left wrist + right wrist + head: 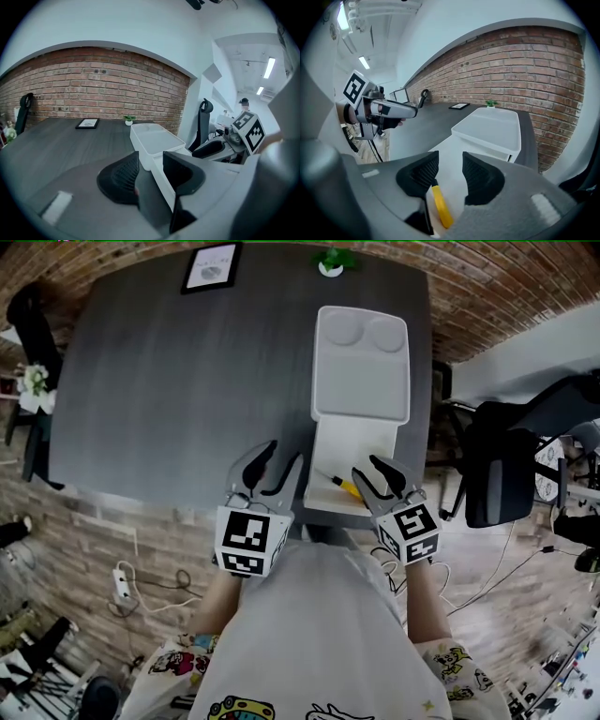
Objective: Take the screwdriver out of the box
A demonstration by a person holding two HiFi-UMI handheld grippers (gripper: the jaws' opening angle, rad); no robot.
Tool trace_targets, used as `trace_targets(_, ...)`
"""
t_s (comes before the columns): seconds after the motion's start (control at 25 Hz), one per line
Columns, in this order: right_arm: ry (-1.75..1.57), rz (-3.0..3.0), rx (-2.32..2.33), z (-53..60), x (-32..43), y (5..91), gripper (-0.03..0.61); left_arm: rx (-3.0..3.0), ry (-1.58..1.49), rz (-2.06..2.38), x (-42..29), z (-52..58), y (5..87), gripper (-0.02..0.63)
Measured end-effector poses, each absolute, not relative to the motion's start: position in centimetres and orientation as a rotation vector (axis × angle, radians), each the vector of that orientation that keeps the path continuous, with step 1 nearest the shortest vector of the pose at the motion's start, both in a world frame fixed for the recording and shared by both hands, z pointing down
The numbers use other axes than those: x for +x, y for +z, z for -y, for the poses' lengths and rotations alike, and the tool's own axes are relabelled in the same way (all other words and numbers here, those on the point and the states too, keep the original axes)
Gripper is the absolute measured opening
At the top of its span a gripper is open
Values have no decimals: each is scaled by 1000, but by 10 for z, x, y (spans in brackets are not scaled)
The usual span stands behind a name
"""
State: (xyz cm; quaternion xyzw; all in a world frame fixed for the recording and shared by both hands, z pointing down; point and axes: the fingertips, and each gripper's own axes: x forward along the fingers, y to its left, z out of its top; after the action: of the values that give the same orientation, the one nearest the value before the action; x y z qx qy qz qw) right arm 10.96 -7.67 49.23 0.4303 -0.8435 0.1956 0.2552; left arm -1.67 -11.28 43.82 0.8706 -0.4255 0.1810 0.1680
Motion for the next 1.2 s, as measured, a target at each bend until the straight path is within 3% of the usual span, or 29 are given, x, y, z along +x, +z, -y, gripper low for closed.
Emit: trace_targets(1.2,440,1977,438,38,73,569,167,2417,497,1255,-32,112,458,158)
